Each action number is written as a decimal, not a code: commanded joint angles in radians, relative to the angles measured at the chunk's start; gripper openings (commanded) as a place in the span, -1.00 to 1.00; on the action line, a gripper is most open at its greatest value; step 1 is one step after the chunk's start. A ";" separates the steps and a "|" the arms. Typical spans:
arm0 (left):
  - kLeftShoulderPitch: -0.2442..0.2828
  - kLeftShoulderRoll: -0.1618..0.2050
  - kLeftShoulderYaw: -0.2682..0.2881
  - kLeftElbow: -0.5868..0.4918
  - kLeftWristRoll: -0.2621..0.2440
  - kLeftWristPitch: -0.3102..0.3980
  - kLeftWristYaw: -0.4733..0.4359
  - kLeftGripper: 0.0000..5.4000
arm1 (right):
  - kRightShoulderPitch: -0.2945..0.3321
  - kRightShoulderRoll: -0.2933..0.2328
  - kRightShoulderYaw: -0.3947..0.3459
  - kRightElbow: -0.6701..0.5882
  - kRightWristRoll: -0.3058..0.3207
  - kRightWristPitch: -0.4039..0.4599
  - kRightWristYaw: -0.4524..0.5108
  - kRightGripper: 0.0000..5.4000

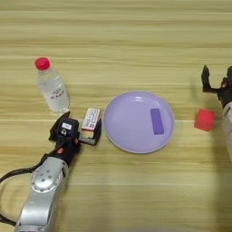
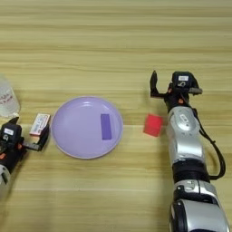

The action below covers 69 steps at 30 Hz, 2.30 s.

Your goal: Move the objects on the table

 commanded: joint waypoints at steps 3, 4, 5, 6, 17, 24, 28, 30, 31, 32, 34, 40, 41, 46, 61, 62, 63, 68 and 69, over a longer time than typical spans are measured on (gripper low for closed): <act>-0.014 0.009 0.008 0.050 0.021 -0.004 0.009 0.99 | -0.006 0.001 0.004 -0.007 0.005 -0.007 -0.001 1.00; -0.017 0.010 0.011 0.062 0.024 -0.008 0.012 0.99 | -0.006 0.001 0.004 -0.008 0.005 -0.008 -0.001 1.00; -0.020 0.010 0.014 0.071 0.026 -0.011 0.012 0.99 | -0.006 0.002 0.004 -0.008 0.005 -0.009 0.000 1.00; -0.023 0.010 0.015 0.080 0.027 -0.014 0.013 0.99 | -0.006 0.002 0.004 -0.008 0.005 -0.009 0.000 1.00; -0.045 0.002 0.007 0.153 0.039 -0.050 0.009 0.99 | -0.006 0.006 0.005 -0.012 0.005 -0.007 0.001 1.00; -0.072 -0.010 0.003 0.218 0.033 -0.065 0.008 0.99 | -0.006 0.008 0.006 -0.014 0.006 -0.007 -0.001 1.00; -0.083 -0.015 -0.002 0.252 0.034 -0.075 0.007 0.99 | -0.005 0.008 0.006 -0.021 0.007 -0.004 0.000 1.00; -0.085 -0.016 -0.003 0.262 0.033 -0.080 0.006 0.99 | -0.004 0.008 0.006 -0.022 0.007 -0.004 0.000 1.00; -0.086 -0.016 -0.003 0.266 0.033 -0.082 0.005 0.99 | -0.004 0.008 0.005 -0.022 0.007 -0.003 0.000 1.00; -0.086 -0.016 -0.003 0.269 0.032 -0.084 0.004 0.99 | -0.004 0.009 0.005 -0.023 0.007 -0.003 0.000 1.00; -0.088 -0.016 -0.001 0.273 0.026 -0.085 -0.001 0.96 | -0.004 0.009 0.005 -0.023 0.007 -0.003 -0.001 1.00; -0.088 -0.017 0.008 0.277 0.003 -0.086 -0.022 0.73 | -0.008 0.010 0.005 -0.019 0.007 -0.005 -0.001 1.00; -0.089 -0.017 0.009 0.278 0.002 -0.086 -0.023 0.67 | -0.009 0.010 0.005 -0.018 0.007 -0.005 -0.001 1.00; -0.090 -0.013 0.008 0.281 0.001 -0.087 -0.018 0.48 | -0.009 0.010 0.005 -0.017 0.008 -0.004 -0.002 1.00; -0.096 -0.012 0.011 0.291 -0.003 -0.093 -0.018 -0.16 | -0.011 0.009 0.004 -0.012 0.006 -0.005 -0.004 1.00; -0.095 -0.012 0.011 0.290 -0.003 -0.093 -0.017 -0.19 | -0.010 0.009 0.004 -0.014 0.006 -0.005 -0.004 1.00; -0.094 -0.012 0.011 0.289 -0.003 -0.093 -0.017 -0.22 | -0.010 0.009 0.004 -0.015 0.007 -0.004 -0.004 1.00; -0.095 -0.014 0.015 0.291 -0.013 -0.099 -0.026 -0.26 | -0.010 0.008 0.003 -0.010 0.006 -0.006 -0.003 1.00; -0.094 -0.015 0.016 0.290 -0.016 -0.100 -0.028 -0.26 | -0.010 0.008 0.003 -0.010 0.006 -0.006 -0.003 1.00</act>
